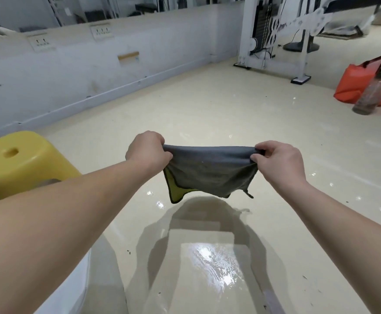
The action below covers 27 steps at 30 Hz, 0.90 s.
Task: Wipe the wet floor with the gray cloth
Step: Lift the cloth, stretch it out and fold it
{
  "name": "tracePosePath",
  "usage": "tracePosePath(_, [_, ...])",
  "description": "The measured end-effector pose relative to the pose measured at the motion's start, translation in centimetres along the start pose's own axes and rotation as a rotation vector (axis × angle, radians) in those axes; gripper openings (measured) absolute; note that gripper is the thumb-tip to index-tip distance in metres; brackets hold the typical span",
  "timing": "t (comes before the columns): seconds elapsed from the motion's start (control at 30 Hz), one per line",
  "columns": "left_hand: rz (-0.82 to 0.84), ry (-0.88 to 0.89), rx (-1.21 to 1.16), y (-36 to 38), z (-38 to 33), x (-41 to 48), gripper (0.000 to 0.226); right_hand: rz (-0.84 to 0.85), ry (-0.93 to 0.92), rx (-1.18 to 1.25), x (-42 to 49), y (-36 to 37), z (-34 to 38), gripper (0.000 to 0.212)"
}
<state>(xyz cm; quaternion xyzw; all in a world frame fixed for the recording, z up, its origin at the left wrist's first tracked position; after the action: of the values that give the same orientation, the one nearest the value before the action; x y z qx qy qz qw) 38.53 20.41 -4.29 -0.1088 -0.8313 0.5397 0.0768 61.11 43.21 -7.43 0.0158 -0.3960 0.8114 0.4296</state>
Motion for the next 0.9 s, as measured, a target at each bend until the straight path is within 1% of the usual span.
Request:
tracePosePath(0.07, [-0.012, 0.039, -0.049, -0.3, -0.3, -0.4, 0.01, -0.031, 0.048, 0.076, 0.3, -0.6, 0.1, 0.014])
tracePosePath(0.1, [-0.004, 0.04, -0.104, -0.5, -0.4, -0.6, 0.011, -0.047, 0.105, 0.185, 0.4, -0.7, 0.2, 0.011])
tracePosePath(0.17, [0.046, -0.045, -0.289, -0.5, -0.1, -0.8, 0.024, -0.054, 0.264, 0.484, 0.0, -0.3, 0.2, 0.019])
tracePosePath(0.2, [0.083, -0.102, -0.401, -0.3, 0.2, -0.9, 0.026, -0.041, 0.345, 0.578, -0.4, 0.2, 0.1, 0.025])
tracePosePath(0.23, [0.124, -0.16, -0.501, 0.1, 0.7, -0.8, 0.021, -0.023, 0.411, 0.604, -0.9, 0.7, -0.2, 0.027])
tracePosePath(0.27, [0.16, -0.212, -0.568, 0.6, 1.0, -0.9, 0.01, -0.006, 0.46, 0.587, -1.2, 1.2, -0.7, 0.024])
tracePosePath(0.3, [0.194, -0.252, -0.606, 1.1, 1.3, -1.0, 0.011, 0.013, 0.501, 0.549, -1.5, 1.7, -1.3, 0.018])
tracePosePath(0.33, [0.241, -0.292, -0.63, 1.6, 1.6, -1.1, 0.024, 0.042, 0.549, 0.515, -1.8, 2.1, -1.8, 0.012])
tracePosePath(0.37, [0.29, -0.331, -0.654, 2.0, 1.6, -1.3, 0.032, 0.1, 0.614, 0.495, -2.1, 2.5, -2.5, 0.01])
tracePosePath(0.4, [0.337, -0.357, -0.672, 2.3, 1.6, -1.6, 0.035, 0.188, 0.69, 0.483, -2.7, 3.1, -3.1, 0.009])
tracePosePath(0.47, [0.432, -0.421, -0.699, 2.8, 1.7, -2.5, 0.034, 0.402, 0.834, 0.494, -4.2, 4.1, -4.0, 0.015])
tracePosePath(0.53, [0.503, -0.48, -0.685, 3.4, 2.1, -3.1, 0.032, 0.578, 0.896, 0.54, -5.5, 4.9, -4.6, 0.016])
tracePosePath(0.6, [0.565, -0.531, -0.663, 4.0, 2.7, -3.3, 0.028, 0.658, 0.896, 0.555, -6.2, 5.1, -4.8, 0.019])
tracePosePath(0.63, [0.595, -0.536, -0.641, 4.1, 2.9, -3.5, 0.025, 0.647, 0.896, 0.556, -6.3, 5.2, -4.8, 0.022])
tracePosePath(0.7, [0.597, -0.484, -0.58, 4.1, 3.1, -3.4, 0.022, 0.493, 0.875, 0.558, -5.6, 5.1, -4.7, 0.036])
tracePosePath(0.77, [0.563, -0.415, -0.523, 3.9, 3.3, -3.0, 0.023, 0.365, 0.799, 0.541, -4.7, 4.8, -4.0, 0.041])
tracePosePath(0.9, [0.43, -0.366, -0.51, 3.4, 3.2, -1.9, 0.023, 0.177, 0.662, 0.541, -3.1, 4.0, -3.0, 0.031])
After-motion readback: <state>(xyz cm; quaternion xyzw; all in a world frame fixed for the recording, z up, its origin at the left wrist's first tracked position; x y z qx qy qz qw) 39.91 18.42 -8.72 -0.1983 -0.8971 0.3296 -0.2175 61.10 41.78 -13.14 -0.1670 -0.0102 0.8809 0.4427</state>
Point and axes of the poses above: each hand's wrist, its own x-axis towards the middle knuckle, its own y-axis out of the palm, z = x × y, the point moved 5 cm from there along x, towards the middle knuckle, and after that the axes turned 15 degrees about -y, right-handed, at the moved point
